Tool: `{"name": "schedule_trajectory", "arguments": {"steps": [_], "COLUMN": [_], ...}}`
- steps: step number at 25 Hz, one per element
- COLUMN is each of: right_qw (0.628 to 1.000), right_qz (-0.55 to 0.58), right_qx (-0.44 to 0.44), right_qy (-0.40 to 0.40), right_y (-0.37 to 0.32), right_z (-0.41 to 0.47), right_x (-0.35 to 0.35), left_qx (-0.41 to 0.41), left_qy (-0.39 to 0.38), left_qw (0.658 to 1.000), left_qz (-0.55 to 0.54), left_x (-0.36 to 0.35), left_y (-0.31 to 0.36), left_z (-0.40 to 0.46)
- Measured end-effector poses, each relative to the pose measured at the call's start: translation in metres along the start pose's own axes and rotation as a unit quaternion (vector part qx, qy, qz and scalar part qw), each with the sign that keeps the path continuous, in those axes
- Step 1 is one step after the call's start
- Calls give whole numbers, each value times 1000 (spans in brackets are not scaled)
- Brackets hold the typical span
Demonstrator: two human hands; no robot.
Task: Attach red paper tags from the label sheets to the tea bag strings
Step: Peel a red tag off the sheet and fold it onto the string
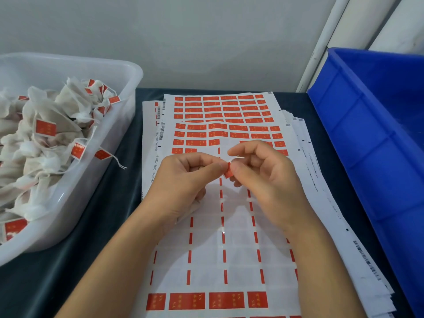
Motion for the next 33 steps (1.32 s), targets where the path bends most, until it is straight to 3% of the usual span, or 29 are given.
{"name": "schedule_trajectory", "arguments": {"steps": [7,12,16,26,33], "right_qw": [999,1000,999,997,998], "right_qz": [19,-21,-18,-53,-26], "right_qx": [-9,-6,-7,-46,-57], "right_qy": [-30,17,37,-6,-8], "right_y": [-1,1,2,3,6], "right_z": [0,1,0,0,0], "right_x": [1,-2,1,-3,-3], "left_qx": [1,-26,-14,-95,-71], "left_qy": [20,-3,0,-3,-11], "left_qw": [999,999,1000,990,994], "left_qz": [-26,24,-2,105,79], "left_x": [-1,-3,-2,-1,-3], "left_y": [0,0,-1,-2,-3], "left_z": [1,-1,0,1,0]}}
Point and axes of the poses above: each hand's wrist, its own z-axis towards the middle knuckle, its own x-axis out of the back of the hand, y = z × x, the point moved 2 cm from there along z, towards the middle knuckle, and after that the axes turned 7 degrees about x, right-handed, at the moved point
